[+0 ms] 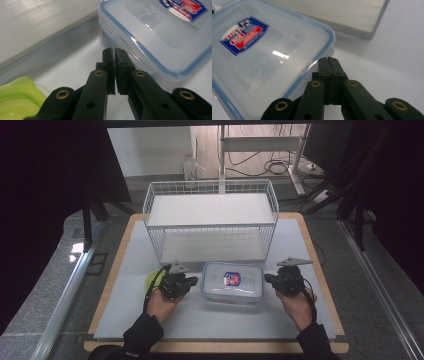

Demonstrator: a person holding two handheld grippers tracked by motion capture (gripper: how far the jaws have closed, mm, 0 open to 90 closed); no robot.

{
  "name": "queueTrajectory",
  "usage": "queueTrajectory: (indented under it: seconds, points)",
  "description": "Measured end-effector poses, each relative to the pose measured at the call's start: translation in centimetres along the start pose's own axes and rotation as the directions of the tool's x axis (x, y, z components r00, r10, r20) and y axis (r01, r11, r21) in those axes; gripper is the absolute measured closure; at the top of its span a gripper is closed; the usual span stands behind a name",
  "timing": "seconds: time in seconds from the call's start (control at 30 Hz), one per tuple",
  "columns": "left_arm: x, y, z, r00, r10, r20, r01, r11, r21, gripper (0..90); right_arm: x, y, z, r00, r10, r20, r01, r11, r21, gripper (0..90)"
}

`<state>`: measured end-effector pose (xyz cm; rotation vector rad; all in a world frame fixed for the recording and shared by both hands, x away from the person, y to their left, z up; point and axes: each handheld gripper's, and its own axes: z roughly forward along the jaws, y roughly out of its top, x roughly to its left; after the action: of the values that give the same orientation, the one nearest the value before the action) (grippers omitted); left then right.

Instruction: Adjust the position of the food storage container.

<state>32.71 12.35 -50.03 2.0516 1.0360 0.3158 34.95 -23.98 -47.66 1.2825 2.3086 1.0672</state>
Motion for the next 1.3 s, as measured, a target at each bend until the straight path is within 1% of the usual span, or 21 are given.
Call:
queueTrajectory:
  seconds: [0.1, 0.13, 0.17, 0.2, 0.27, 0.37, 0.43, 0.5, 0.6, 0.7, 0.73, 0.77, 0.8, 0.87, 0.9, 1.0, 1.2, 1.3]
  points:
    - [-0.3, 0.3, 0.8, 0.9998, 0.019, -0.008, -0.019, 0.9996, 0.023, 87.0, 0.2, -0.3, 0.0, 0.9999, -0.005, 0.013, 0.005, 1.0, 0.02, 90.0]
    - [-0.5, 0.3, 0.9, 0.9995, 0.026, -0.017, -0.026, 0.9993, 0.028, 87.4, 0.3, -0.4, -0.1, 0.9999, -0.006, 0.012, 0.006, 1.0, 0.019, 90.0]
    - [-0.5, 0.3, 0.9, 0.9995, 0.026, -0.017, -0.026, 0.9993, 0.028, 88.3, 0.3, -0.4, -0.1, 0.9999, -0.006, 0.012, 0.006, 1.0, 0.019, 90.0]
    - [-0.6, 0.3, 1.0, 0.9988, 0.039, -0.029, -0.038, 0.9986, 0.036, 88.3, 0.3, -0.4, -0.1, 0.9999, -0.006, 0.009, 0.006, 1.0, 0.02, 90.0]
    - [-0.6, 0.3, 1.0, 0.9995, 0.022, -0.02, -0.022, 0.9993, 0.03, 89.7, 0.2, -0.7, -0.1, 1.0, -0.003, 0.005, 0.003, 1.0, 0.03, 90.0]
    - [-0.8, 0.3, 0.8, 0.9994, 0.024, -0.024, -0.023, 0.9992, 0.032, 89.9, 0.1, -0.8, -0.1, 1.0, 0.002, -0.002, -0.002, 1.0, 0.031, 90.0]
    - [-0.8, 0.3, 0.7, 0.9994, 0.027, -0.023, -0.026, 0.9991, 0.033, 89.9, 0.2, -0.9, -0.2, 1.0, 0.004, -0.004, -0.004, 0.999, 0.044, 90.0]
    - [-0.9, 0.4, 0.6, 0.9997, 0.011, -0.021, -0.011, 0.9998, 0.018, 89.9, 0.2, -1.1, 0.0, 0.9998, 0.009, -0.018, -0.007, 0.997, 0.07, 90.0]
    - [-1.0, 0.3, 0.6, 0.9997, 0.01, -0.024, -0.009, 0.9998, 0.019, 90.0, 0.3, -1.4, 0.4, 0.9998, -0.008, -0.02, 0.01, 0.997, 0.08, 90.0]
    - [-1.1, 0.3, 0.5, 0.9993, 0.012, -0.037, -0.011, 0.9996, 0.026, 90.0, 0.3, -1.5, 0.5, 0.9989, -0.004, -0.047, 0.008, 0.996, 0.088, 90.0]
    - [-1.2, 0.2, 0.4, 0.9992, 0.011, -0.038, -0.01, 0.9997, 0.024, 90.0, 0.5, -1.6, 0.6, 0.9992, -0.013, -0.038, 0.016, 0.996, 0.09, 90.0]
    - [-1.2, 0.2, 0.3, 0.9992, 0.016, -0.038, -0.015, 0.9995, 0.029, 90.0, 0.7, -1.6, 0.7, 0.9992, -0.031, -0.026, 0.034, 0.995, 0.095, 90.0]
    - [-1.3, 0.1, 0.2, 0.9993, 0.014, -0.035, -0.013, 0.9995, 0.027, 90.0, 0.8, -1.5, 0.7, 0.999, -0.039, -0.023, 0.041, 0.995, 0.092, 90.0]
    - [-1.2, -0.1, 0.0, 0.9996, 0.001, -0.027, 0.0, 0.9997, 0.024, 90.0, 0.9, -1.5, 0.6, 0.999, -0.031, -0.033, 0.034, 0.996, 0.087, 90.0]
    - [-1.2, -0.3, -0.2, 0.9997, -0.007, -0.024, 0.008, 0.9997, 0.025, 90.0, 0.9, -1.5, 0.6, 0.9986, -0.039, -0.035, 0.041, 0.996, 0.084, 90.0]
    - [-1.3, -0.7, -0.7, 0.9997, -0.003, -0.024, 0.004, 0.9995, 0.031, 90.0, 1.3, -1.6, 0.6, 0.9979, -0.051, -0.04, 0.054, 0.995, 0.087, 90.0]
    - [-1.6, -2.1, -2.3, 0.9994, -0.03, -0.017, 0.031, 0.9993, 0.023, 90.0, 2.4, -1.9, 0.7, 0.995, -0.067, -0.074, 0.074, 0.993, 0.096, 90.0]
    - [-1.7, -2.7, -2.9, 0.9993, -0.033, -0.016, 0.033, 0.9992, 0.022, 90.0, 2.9, -2.0, 0.8, 0.9936, -0.074, -0.086, 0.082, 0.992, 0.098, 90.0]
